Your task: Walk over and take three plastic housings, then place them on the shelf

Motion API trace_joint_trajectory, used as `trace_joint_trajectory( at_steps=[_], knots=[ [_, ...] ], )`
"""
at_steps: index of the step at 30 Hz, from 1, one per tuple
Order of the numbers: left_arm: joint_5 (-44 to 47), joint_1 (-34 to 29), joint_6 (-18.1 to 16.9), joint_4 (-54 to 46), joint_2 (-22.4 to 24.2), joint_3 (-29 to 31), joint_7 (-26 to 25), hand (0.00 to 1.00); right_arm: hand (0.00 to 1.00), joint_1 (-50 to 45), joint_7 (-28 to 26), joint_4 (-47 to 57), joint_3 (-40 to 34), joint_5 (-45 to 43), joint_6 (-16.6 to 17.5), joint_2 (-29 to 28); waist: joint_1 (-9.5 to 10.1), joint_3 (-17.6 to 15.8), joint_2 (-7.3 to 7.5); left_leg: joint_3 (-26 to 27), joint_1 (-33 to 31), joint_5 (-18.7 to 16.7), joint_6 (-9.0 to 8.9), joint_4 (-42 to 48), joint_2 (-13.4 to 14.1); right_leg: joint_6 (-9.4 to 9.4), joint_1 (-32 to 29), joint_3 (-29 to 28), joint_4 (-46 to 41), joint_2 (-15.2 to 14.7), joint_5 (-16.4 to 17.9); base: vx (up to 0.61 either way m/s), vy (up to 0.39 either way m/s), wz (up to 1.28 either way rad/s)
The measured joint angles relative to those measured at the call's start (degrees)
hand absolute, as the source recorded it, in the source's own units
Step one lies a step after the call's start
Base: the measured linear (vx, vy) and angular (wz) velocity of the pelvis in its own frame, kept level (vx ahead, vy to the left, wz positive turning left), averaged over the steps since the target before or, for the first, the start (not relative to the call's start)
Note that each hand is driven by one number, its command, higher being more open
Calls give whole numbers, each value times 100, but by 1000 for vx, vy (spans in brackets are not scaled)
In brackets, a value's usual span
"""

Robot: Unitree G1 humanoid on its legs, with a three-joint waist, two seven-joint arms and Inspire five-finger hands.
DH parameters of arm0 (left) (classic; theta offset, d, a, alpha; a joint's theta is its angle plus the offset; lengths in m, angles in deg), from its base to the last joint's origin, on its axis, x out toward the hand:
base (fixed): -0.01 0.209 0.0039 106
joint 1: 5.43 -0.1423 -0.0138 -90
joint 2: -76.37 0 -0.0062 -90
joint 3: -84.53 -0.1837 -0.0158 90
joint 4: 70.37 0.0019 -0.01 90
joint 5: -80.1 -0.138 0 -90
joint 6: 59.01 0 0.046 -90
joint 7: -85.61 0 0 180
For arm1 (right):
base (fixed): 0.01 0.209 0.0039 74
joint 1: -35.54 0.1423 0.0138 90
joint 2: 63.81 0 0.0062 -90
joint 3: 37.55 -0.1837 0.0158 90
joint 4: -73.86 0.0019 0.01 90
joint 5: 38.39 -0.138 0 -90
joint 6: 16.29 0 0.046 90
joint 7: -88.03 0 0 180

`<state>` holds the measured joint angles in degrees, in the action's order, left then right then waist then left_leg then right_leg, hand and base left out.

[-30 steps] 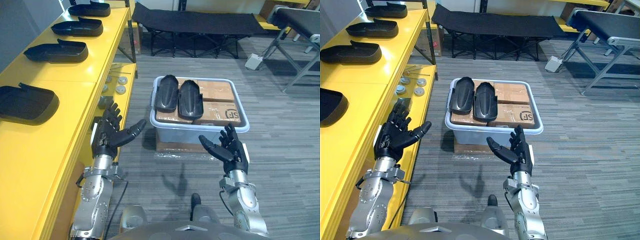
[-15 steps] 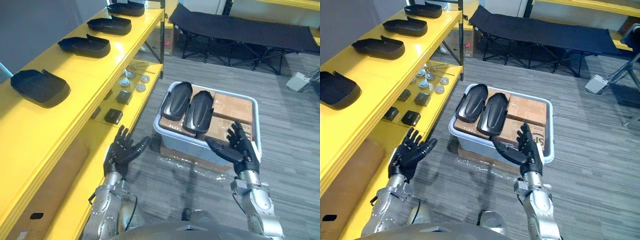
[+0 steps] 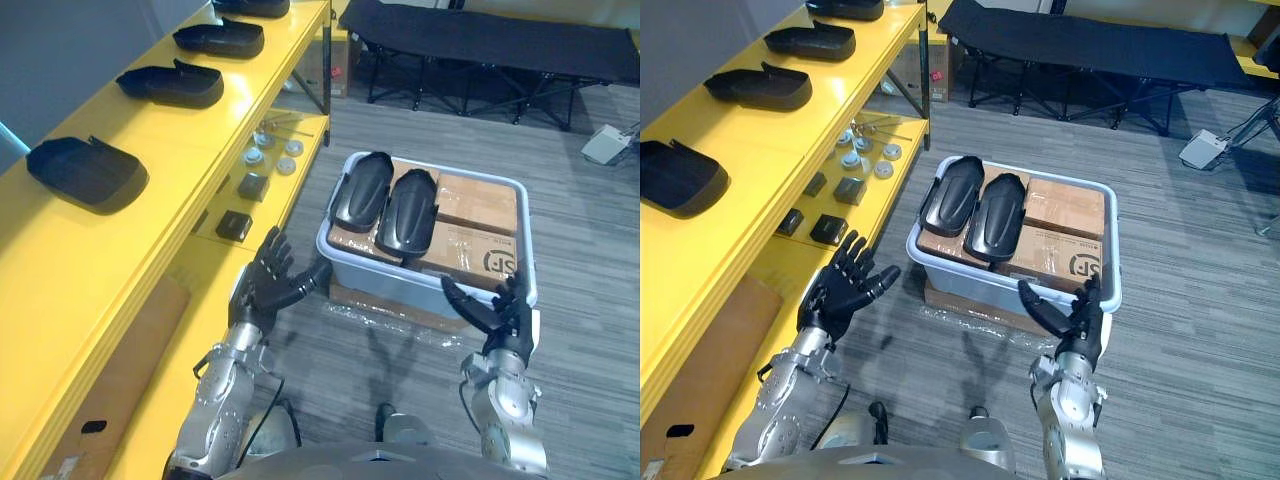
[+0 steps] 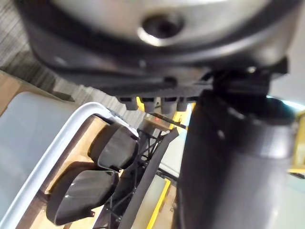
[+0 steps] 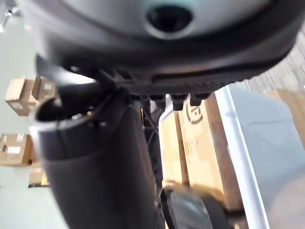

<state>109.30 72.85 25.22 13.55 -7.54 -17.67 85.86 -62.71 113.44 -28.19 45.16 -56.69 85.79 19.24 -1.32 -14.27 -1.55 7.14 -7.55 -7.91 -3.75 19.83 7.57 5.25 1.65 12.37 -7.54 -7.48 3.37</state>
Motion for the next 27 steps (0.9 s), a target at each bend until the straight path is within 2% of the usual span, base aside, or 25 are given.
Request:
trace_joint_trajectory(
  at_steps=[2,6,9,13,14,20,25,27],
  knots=[
    [-49,225,12,0,-80,-161,16,100,100,614,365,-260,-288,-2,0,241,86,-168,-40,-55,-325,10,39,137,2,9,-185,-1,151,22,-171,-185,87,1],
    [-45,712,112,82,-349,-497,59,100,100,2273,917,-885,-638,-20,0,1036,266,-740,-31,-133,-949,134,150,340,-13,30,-548,32,492,52,-606,-122,67,5],
    [-27,1027,116,393,-421,-566,72,100,100,3182,851,-1462,-583,-118,-12,1579,309,-905,-46,-316,-1342,202,201,460,-70,38,-777,195,490,43,-690,-80,68,25],
    [0,1293,106,755,-420,-649,72,100,100,4120,583,-2495,-251,-338,-61,2138,526,-958,-127,-480,-1694,229,224,596,-110,45,-968,343,477,43,-702,-1,32,22],
    [0,1427,102,939,-419,-729,71,100,100,4435,466,-2864,-91,-435,-82,2344,612,-1004,-201,-529,-1757,234,231,612,-131,47,-989,398,474,38,-704,12,25,21],
    [218,1753,43,1476,-316,-953,70,100,100,5825,227,-4191,529,-646,-580,2980,855,-1180,-506,-756,-2108,344,281,632,-266,47,-1250,599,342,-36,-702,2,23,21],
    [337,1859,-85,1818,-117,-1070,-25,100,100,6427,366,-4694,589,-743,-1153,3238,977,-1340,-640,-843,-2337,382,329,712,-304,15,-1519,614,68,-121,-657,-19,40,11],
    [444,1871,-173,1872,-105,-1188,-87,100,100,6542,426,-4791,589,-740,-1298,3311,1033,-1344,-644,-803,-2400,397,350,718,-330,44,-1646,607,-67,-182,-582,-16,11,-1]
  ],
)
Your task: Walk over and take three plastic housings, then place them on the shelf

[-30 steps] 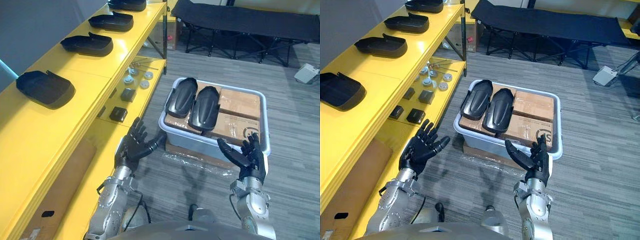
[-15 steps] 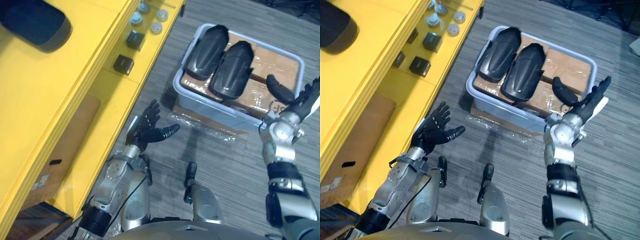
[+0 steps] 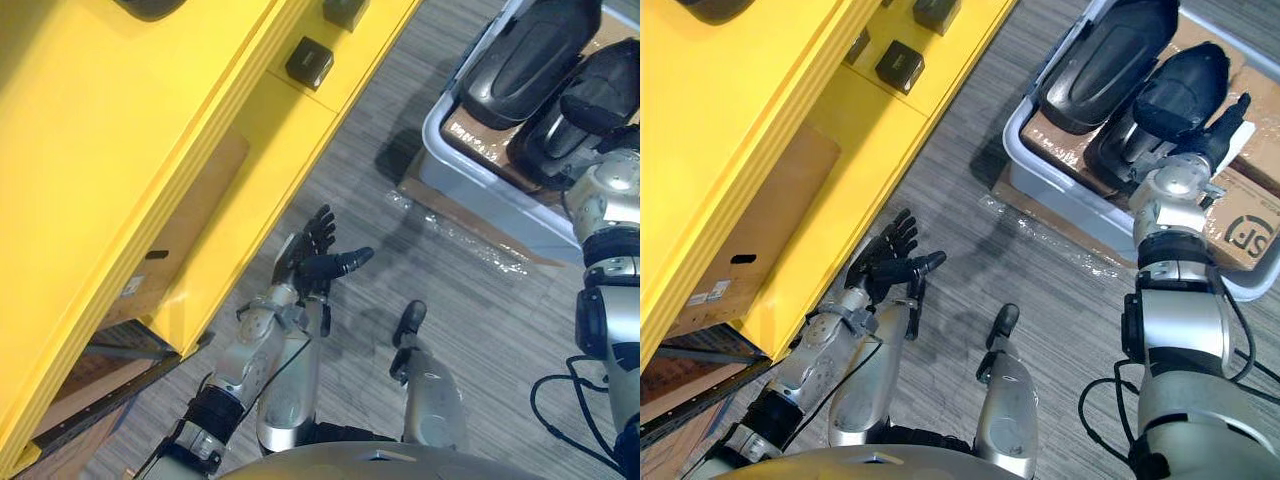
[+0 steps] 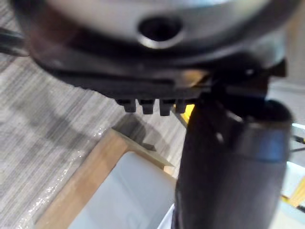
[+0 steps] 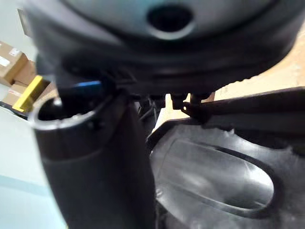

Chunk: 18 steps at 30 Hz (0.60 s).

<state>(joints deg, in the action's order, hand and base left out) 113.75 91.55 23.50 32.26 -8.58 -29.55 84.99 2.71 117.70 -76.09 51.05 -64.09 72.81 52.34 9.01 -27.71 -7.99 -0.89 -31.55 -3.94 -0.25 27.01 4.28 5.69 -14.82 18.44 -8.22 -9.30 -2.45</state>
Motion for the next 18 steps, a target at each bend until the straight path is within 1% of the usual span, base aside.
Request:
trace_joint_trajectory(
  at_steps=[1,3,4,5,6,8,10,15,16,18],
  knots=[
    [0,26,-21,60,46,-31,-28,100,100,34,63,-9,0,-1,-70,67,31,-2,-4,11,-26,26,11,-9,-26,31,-55,8,-73,-44,61,-30,3,5],
    [5,23,-23,110,104,-39,-70,100,100,150,134,-74,-15,-5,-236,91,33,-21,-44,-3,-34,45,11,-19,-40,21,-104,13,-194,-74,116,-49,-5,9],
    [25,3,-67,109,156,-85,-78,100,100,171,246,-140,-14,-5,-470,83,37,-36,-78,-35,-60,55,3,-41,-48,30,-153,38,-307,-94,176,-61,-13,10],
    [30,-27,-155,107,178,-89,-80,100,100,167,374,-191,-14,-5,-622,68,43,-37,-80,-43,-114,83,-6,-55,-57,35,-256,46,-424,-123,231,-45,-17,11],
    [47,-34,-169,107,212,-89,-86,100,100,164,445,-214,-14,-5,-663,66,45,-37,-80,-45,-131,104,-6,-73,-64,31,-300,48,-478,-139,246,-21,-22,8],
    [176,-55,-230,107,270,-149,-124,100,100,152,735,-219,-23,-1,-848,65,41,-38,-82,-45,-138,182,-10,-117,-72,31,-335,74,-509,-156,254,11,-29,6],
    [182,-55,-250,107,321,-208,-165,100,100,153,986,-202,-52,91,-857,66,35,-38,-82,-43,-103,194,-19,-124,-61,5,-336,79,-579,-159,283,0,0,0],
    [196,-61,-270,104,362,-213,-168,100,100,151,1137,-96,-195,280,-849,66,8,-37,-82,-26,-85,203,-31,-156,-46,-8,-364,71,-669,-162,324,0,0,0],
    [197,-64,-272,104,361,-213,-167,100,0,149,1204,-48,-259,279,-849,66,7,-37,-81,-14,-84,220,-32,-182,-44,-8,-381,63,-674,-163,324,0,0,0],
    [223,-75,-274,104,352,-211,-166,100,0,138,1206,-33,-284,280,-867,68,-3,-37,-81,-10,-79,256,-40,-222,-43,-6,-395,57,-677,-163,320,0,0,0]
  ],
)
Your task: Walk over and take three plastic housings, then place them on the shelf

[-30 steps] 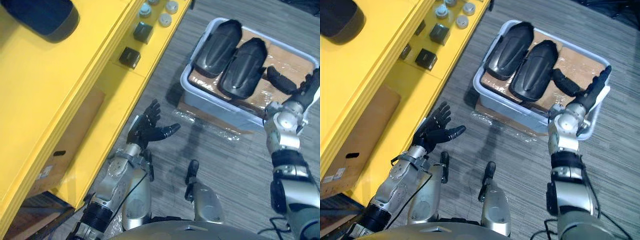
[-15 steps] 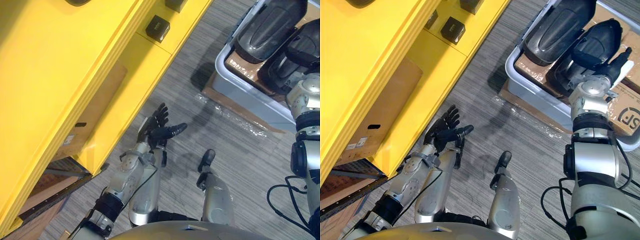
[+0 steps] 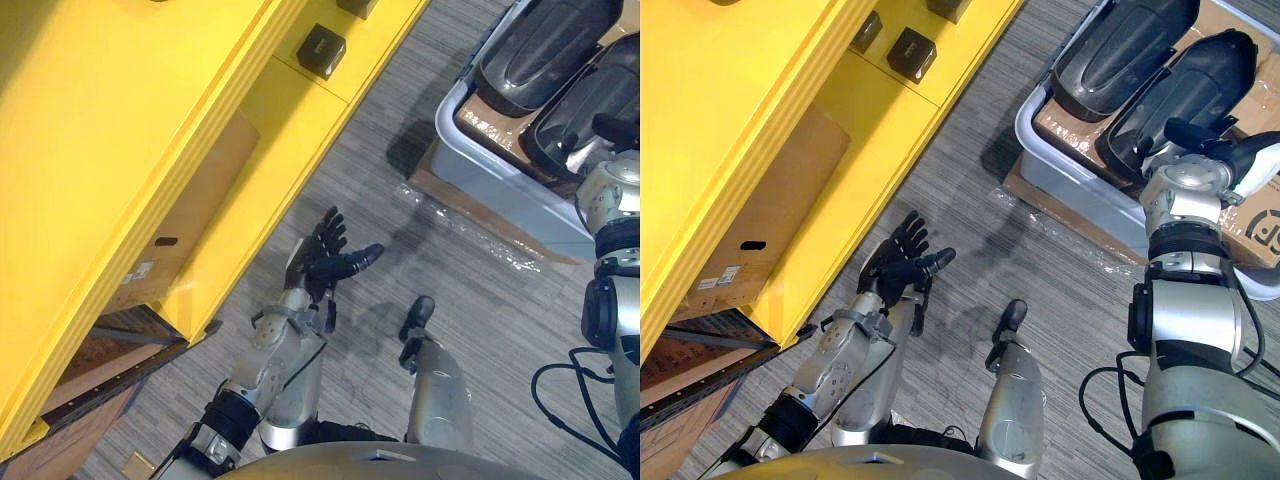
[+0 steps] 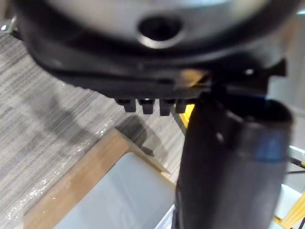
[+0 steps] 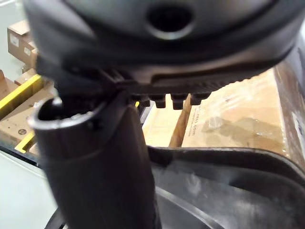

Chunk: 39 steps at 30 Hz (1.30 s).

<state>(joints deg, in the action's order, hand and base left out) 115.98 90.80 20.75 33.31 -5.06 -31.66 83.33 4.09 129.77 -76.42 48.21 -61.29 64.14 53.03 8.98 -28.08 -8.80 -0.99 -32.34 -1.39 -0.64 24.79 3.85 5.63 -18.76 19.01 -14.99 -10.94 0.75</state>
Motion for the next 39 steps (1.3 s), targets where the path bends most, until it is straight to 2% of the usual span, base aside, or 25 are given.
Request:
trace_joint_trajectory(
  at_steps=[1,3,6,8,11,14,15,19,26,34,37,39],
  knots=[
    [17,-2,0,0,-13,0,0,100,0,-39,-47,1,-17,0,-35,0,3,0,0,3,8,10,-4,-8,8,0,0,-1,-5,3,0,0,0,0],
    [24,-2,1,0,-30,7,-2,100,0,-108,-460,3,-43,-2,-357,7,2,1,3,39,39,11,-5,-16,29,0,3,-29,-14,10,-2,4,-14,-6],
    [26,1,1,-7,-31,23,-1,100,0,-228,-794,12,-42,143,-644,61,-3,7,16,66,95,13,-8,-46,44,1,33,-39,-15,9,-2,6,-10,-5],
    [26,15,2,-15,-48,40,-1,100,0,-294,-1301,8,-81,128,-903,318,-9,8,59,64,106,39,-31,-97,59,1,35,-31,-7,8,-3,0,0,0],
    [29,4,25,-10,-126,135,-3,100,0,-369,-1808,-102,-105,80,-1124,286,-45,14,171,47,159,100,-76,-190,95,-11,54,-10,-3,27,3,6,-27,1],
    [56,0,25,-7,-160,190,-6,100,0,-403,-2136,-319,-79,76,-1363,202,-83,21,192,5,182,129,-94,-231,102,-17,94,43,9,44,7,12,-33,6],
    [73,11,26,12,-163,231,-12,100,0,-402,-2227,-298,-109,66,-1345,174,-114,22,205,-8,174,135,-96,-235,103,-17,95,60,10,45,7,3,-15,4],
    [176,3,25,14,-251,264,-15,100,0,-452,-2382,-251,-208,95,-1411,147,-119,82,328,-27,165,178,-124,-321,111,-22,95,137,26,45,9,-12,-12,8],
    [179,-132,25,-141,-429,475,-14,100,0,-863,-2362,-185,-645,219,-1757,130,-23,164,501,56,212,203,-105,-286,182,-25,295,313,71,45,11,1,-4,12],
    [185,-460,42,-673,-570,685,105,100,0,-1395,-2157,-166,-1283,237,-1740,108,37,180,613,171,559,94,-107,-172,277,-10,796,385,216,95,3,6,3,3],
    [177,-571,49,-801,-618,683,154,100,0,-1670,-1928,-140,-1461,286,-1429,-63,25,204,743,313,762,75,-80,-227,352,6,1008,399,347,129,-5,3,-5,-1],
    [171,-761,52,-990,-679,676,182,100,0,-1892,-1664,-117,-1511,355,-1001,-211,8,218,867,376,961,112,-102,-370,341,60,1196,380,540,145,-46,38,-13,-6]
  ],
)
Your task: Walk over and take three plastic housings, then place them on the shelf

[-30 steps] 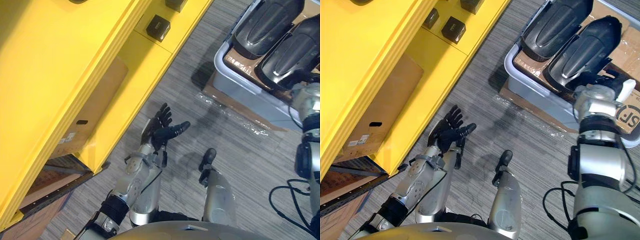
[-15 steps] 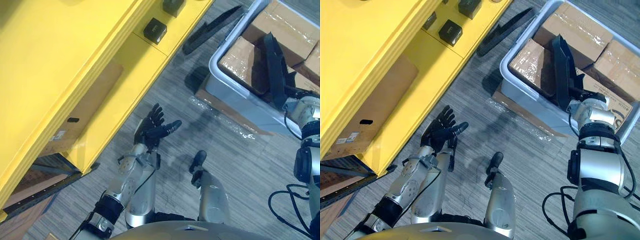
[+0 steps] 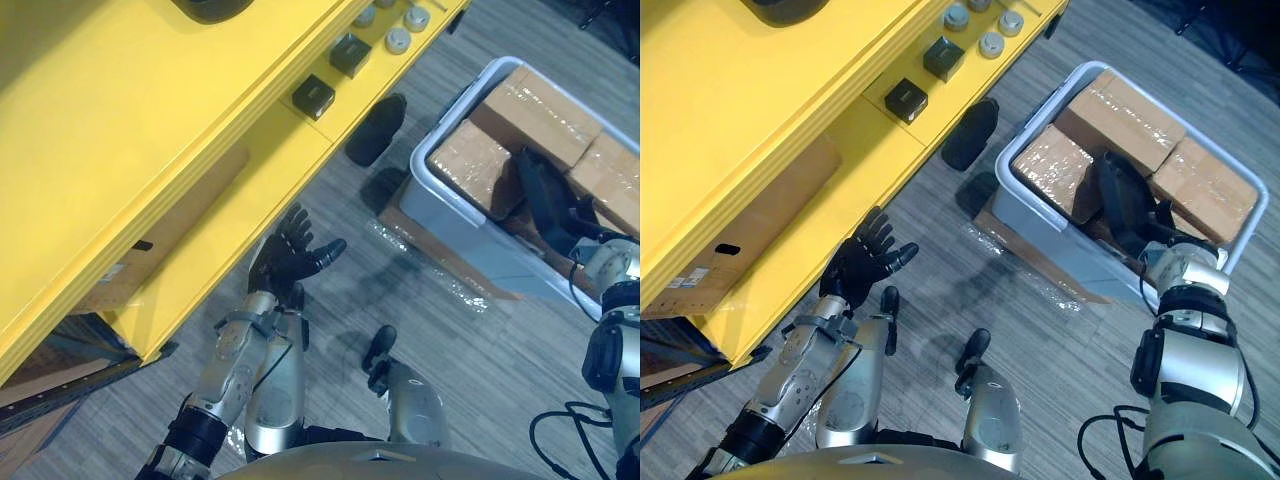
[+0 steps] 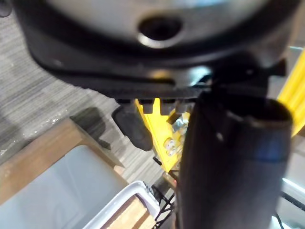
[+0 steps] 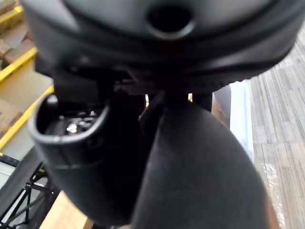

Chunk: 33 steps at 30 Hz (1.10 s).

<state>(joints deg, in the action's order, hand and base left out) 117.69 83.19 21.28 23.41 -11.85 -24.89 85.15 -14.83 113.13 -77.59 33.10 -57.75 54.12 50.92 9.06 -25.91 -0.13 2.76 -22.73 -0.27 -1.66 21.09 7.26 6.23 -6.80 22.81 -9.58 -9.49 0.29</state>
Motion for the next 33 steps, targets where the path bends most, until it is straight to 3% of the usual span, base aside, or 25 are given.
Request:
trace_joint_trajectory(
  at_steps=[3,7,10,12,16,24,33],
  knots=[
    [-11,-357,9,-313,-108,37,53,100,0,-571,515,679,44,112,476,-219,-62,-10,125,74,329,27,-17,-222,-53,33,316,-89,311,43,-104,71,-12,-6],
    [-37,-668,133,-793,-200,346,135,100,0,-1432,1093,2112,42,356,784,-722,-269,98,289,198,693,43,5,-451,-90,46,588,-152,496,30,-117,100,-14,-10],
    [-100,-715,272,-895,-172,602,189,100,0,-2024,1389,3156,88,871,822,-1364,-426,444,454,388,961,24,-36,-662,-71,41,696,-295,615,35,-116,129,-31,-24],
    [-270,-717,380,-895,-135,645,199,100,0,-2398,1427,3535,125,1161,819,-1673,-483,673,487,491,1146,-22,-73,-733,-64,41,816,-379,687,35,-116,148,-33,-27],
    [-453,-770,538,-956,81,655,259,100,0,-2868,1410,3591,202,1620,774,-2017,-614,1027,421,591,1505,-124,-109,-846,-52,43,1040,-503,690,28,-117,84,-5,-17],
    [-692,-987,793,-1019,97,682,539,100,0,-3153,1318,3588,196,1744,775,-2048,-652,1300,220,640,1629,-199,-127,-873,-58,38,1188,-561,864,39,-109,-29,-5,-6],
    [-693,-1054,924,-1019,90,693,658,100,0,-3214,1141,3568,199,1850,790,-2049,-627,1469,291,623,1748,76,-90,-1200,-172,59,1207,-473,868,-34,-121,-10,3,6]
  ],
)
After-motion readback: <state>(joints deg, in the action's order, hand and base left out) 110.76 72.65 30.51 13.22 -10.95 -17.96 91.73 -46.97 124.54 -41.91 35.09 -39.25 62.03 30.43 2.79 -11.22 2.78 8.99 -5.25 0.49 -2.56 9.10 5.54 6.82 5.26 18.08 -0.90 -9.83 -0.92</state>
